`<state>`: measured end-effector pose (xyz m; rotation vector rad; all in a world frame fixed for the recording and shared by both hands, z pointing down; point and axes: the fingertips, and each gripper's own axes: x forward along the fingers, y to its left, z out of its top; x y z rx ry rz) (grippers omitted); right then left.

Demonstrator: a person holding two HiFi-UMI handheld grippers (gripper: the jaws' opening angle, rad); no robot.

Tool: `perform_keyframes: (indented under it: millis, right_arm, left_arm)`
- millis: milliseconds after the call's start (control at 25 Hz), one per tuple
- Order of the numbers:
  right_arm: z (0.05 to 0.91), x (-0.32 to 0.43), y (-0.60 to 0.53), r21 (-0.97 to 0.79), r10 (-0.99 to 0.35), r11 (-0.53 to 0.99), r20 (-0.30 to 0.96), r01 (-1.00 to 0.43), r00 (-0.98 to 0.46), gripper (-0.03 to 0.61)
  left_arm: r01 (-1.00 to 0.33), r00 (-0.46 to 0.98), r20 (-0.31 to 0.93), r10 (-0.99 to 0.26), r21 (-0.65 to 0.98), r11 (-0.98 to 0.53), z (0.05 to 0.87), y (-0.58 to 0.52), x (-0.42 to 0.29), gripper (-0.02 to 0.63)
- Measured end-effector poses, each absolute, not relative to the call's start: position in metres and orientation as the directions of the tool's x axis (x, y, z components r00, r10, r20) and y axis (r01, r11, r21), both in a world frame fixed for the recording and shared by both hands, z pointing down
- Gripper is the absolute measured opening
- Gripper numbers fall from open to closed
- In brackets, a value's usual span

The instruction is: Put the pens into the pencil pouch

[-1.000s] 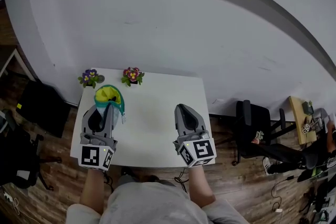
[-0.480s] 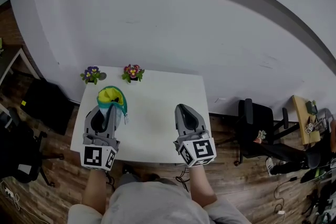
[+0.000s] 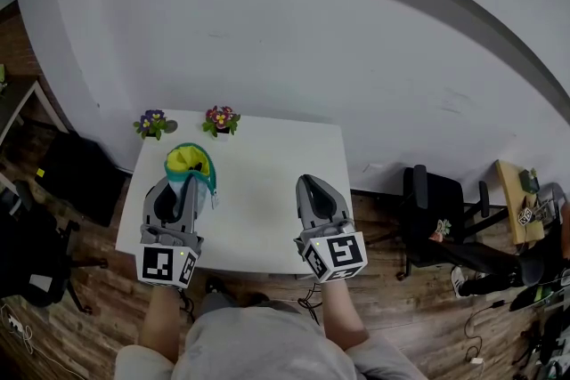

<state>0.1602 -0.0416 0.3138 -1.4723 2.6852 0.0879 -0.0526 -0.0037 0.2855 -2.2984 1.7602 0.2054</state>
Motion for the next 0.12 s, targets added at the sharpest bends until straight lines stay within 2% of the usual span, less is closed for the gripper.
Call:
perform_keyframes:
  millis: [120]
  right_arm:
    - [0.3144, 0.1644, -0.0414, 0.016, -0.838, 0.538, -0.096, -0.843, -0.537, 0.038]
  left_arm:
    - [-0.964, 0.265, -0.253, -0.93, -0.101, -0.247, 0.2867, -0.0035, -0.0479, 0.092]
